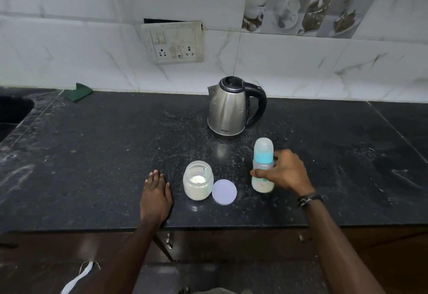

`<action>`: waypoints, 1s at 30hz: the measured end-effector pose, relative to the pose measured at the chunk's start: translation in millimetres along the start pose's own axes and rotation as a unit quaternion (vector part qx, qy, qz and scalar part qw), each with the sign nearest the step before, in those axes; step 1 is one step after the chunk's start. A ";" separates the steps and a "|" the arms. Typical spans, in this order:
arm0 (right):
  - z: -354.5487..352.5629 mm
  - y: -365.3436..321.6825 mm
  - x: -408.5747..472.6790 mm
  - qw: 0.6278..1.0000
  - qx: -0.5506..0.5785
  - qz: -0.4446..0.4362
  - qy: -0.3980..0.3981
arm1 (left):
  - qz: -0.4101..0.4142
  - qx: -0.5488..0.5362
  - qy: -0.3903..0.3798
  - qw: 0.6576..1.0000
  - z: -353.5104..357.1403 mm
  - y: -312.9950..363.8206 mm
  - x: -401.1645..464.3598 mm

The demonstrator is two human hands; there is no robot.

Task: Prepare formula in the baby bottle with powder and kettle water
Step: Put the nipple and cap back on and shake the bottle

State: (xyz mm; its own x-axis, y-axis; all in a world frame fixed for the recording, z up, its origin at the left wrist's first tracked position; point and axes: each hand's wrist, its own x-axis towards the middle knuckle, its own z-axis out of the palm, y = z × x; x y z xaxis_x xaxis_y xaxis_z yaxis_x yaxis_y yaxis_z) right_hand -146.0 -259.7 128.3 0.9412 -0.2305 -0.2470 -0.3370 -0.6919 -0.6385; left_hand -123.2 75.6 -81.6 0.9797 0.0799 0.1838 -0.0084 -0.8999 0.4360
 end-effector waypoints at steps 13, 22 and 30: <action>-9.3 0.3 2.2 0.999 -0.005 0.026 0.038 | 0.003 -0.002 0.009 1.000 1.6 0.1 -0.4; -18.2 -0.1 2.3 0.998 0.054 -0.015 -0.038 | 0.002 -0.001 0.009 1.000 1.5 1.3 -1.2; -28.6 6.5 8.4 0.993 -0.046 -0.012 -0.105 | 0.004 0.001 0.011 1.000 1.3 0.5 -1.2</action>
State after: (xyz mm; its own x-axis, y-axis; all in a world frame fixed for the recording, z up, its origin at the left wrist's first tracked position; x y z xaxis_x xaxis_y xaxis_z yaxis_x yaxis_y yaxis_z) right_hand -139.6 -285.7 142.9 0.9198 -0.0730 -0.3856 -0.3027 -0.7572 -0.5788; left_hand -124.1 74.5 -82.8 0.9751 0.0819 0.2059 -0.0159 -0.9010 0.4336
